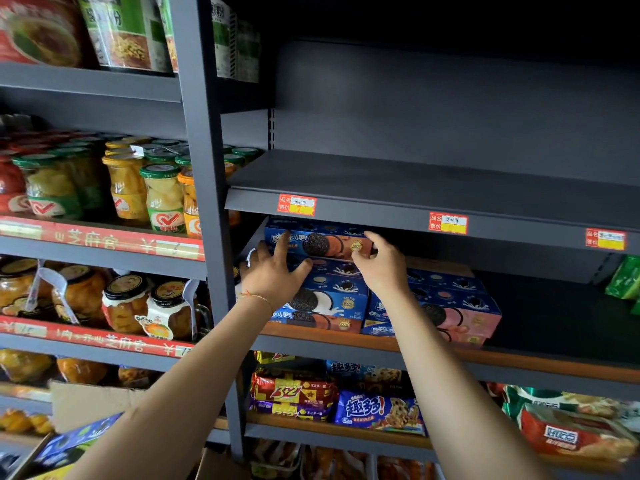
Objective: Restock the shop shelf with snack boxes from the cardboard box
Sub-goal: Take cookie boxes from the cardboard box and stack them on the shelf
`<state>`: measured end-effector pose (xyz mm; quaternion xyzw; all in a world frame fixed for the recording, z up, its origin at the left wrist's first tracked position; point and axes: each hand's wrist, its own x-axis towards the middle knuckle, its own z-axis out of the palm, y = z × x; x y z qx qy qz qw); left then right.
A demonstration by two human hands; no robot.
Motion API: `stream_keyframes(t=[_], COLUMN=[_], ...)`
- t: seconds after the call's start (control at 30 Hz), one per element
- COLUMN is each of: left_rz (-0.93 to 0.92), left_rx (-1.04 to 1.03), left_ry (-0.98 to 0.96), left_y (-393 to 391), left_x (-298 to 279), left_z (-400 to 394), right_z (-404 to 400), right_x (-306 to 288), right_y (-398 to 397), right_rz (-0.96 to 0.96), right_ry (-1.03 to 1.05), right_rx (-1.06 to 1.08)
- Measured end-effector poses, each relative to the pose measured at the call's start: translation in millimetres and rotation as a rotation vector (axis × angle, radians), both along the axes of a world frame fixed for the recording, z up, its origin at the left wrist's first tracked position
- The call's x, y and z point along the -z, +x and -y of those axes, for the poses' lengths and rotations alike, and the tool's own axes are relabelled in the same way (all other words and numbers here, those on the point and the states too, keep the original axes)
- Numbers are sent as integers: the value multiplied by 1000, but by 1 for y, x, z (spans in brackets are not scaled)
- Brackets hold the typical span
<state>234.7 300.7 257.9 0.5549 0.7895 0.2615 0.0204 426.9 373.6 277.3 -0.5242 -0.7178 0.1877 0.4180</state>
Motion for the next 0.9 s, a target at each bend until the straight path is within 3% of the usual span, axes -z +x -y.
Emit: stream_keyframes(t=[0.13,0.23,0.3,0.43,0.53,0.63,0.8,0.9], left_rz=[-53,-21,23,208,329,437,564,618], left_rx=[7,132,128,-66,-261,-411,-522,-561], left_ry=[132,471,559,289,41,-90,-359,-413], left_y=[3,13,16,-6,-49,-85,-116,-126], left_x=[2,19,45,112,178,238,307,334], left_z=[14,52,87,146,184,228,290,316], right_z=[30,73,101,133,147,166,215,248], right_x=[-4,3,16,73,137,213,313,354], right_y=[-6,-23,-39,-81,-120,-154,-200,-219], right_rz=[-76,-215,-249,-221,-50,150,396,469], right_ry=[119,119,50,-210,-437,-636,-798,-874], right_rx=[5,-173,-329,-534,-621,-696,-791,-796])
